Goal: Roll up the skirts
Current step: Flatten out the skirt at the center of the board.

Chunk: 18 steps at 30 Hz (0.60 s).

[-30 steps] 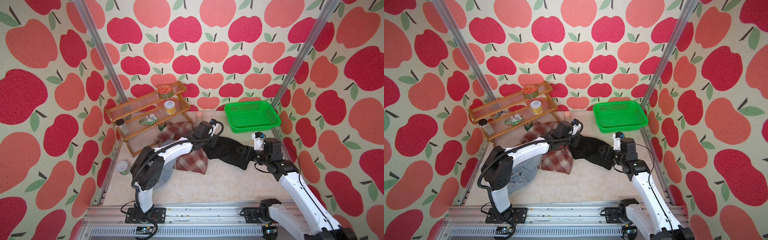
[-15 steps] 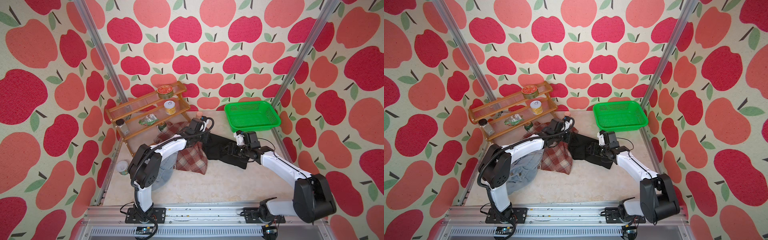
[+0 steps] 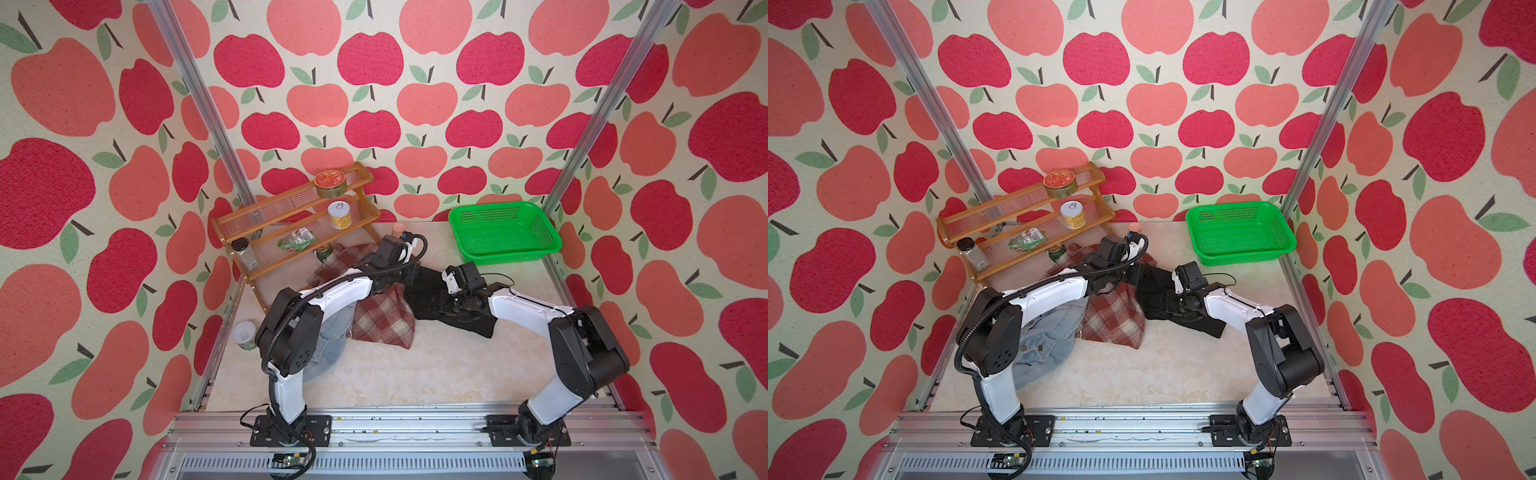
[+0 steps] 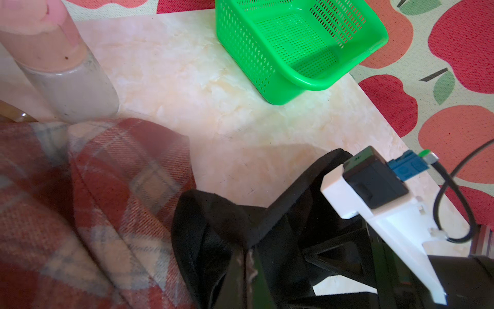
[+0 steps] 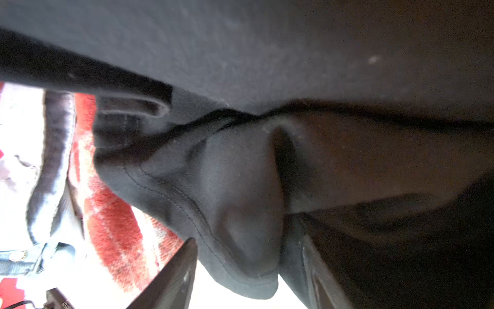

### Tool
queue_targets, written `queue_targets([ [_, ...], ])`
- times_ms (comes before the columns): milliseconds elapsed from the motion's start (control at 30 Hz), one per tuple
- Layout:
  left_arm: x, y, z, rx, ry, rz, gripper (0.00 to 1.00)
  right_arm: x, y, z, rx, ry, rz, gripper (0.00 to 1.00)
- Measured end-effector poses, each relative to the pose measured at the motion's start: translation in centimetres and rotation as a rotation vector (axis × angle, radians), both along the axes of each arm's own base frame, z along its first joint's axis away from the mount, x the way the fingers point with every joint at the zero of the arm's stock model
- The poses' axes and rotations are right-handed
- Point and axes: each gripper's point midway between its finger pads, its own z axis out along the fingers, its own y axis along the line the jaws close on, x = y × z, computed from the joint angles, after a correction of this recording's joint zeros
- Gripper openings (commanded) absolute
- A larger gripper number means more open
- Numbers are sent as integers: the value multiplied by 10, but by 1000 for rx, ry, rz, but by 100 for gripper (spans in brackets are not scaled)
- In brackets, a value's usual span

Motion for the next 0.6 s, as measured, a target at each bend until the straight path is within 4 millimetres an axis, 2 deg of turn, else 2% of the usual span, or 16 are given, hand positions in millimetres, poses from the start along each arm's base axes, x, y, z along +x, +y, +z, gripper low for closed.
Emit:
queue_targets([
  [67,0,0,0,-2,2,-1,0,0,1,-2,-1,2,-1,43],
  [167,2,2,0,-5,3,2,0,2,2,-6,3,11,-12,8],
  [200,3,3,0,-9,7,4,0,2,1,-7,1,15,-18,0],
  [333,8,12,-1,-47,31,24,0,3,-3,2,-9,-4,-38,0],
  [400,12,22,-4,-50,46,46,0,2,-8,25,0,-48,-49,0],
  [467,13,30,-1,-55,51,62,0,1,-14,60,30,-121,-66,0],
  [567,12,42,22,-80,22,85,0,-5,-35,126,103,-260,-113,0],
  [600,9,47,35,-95,5,92,0,-9,-46,150,130,-313,-138,0],
])
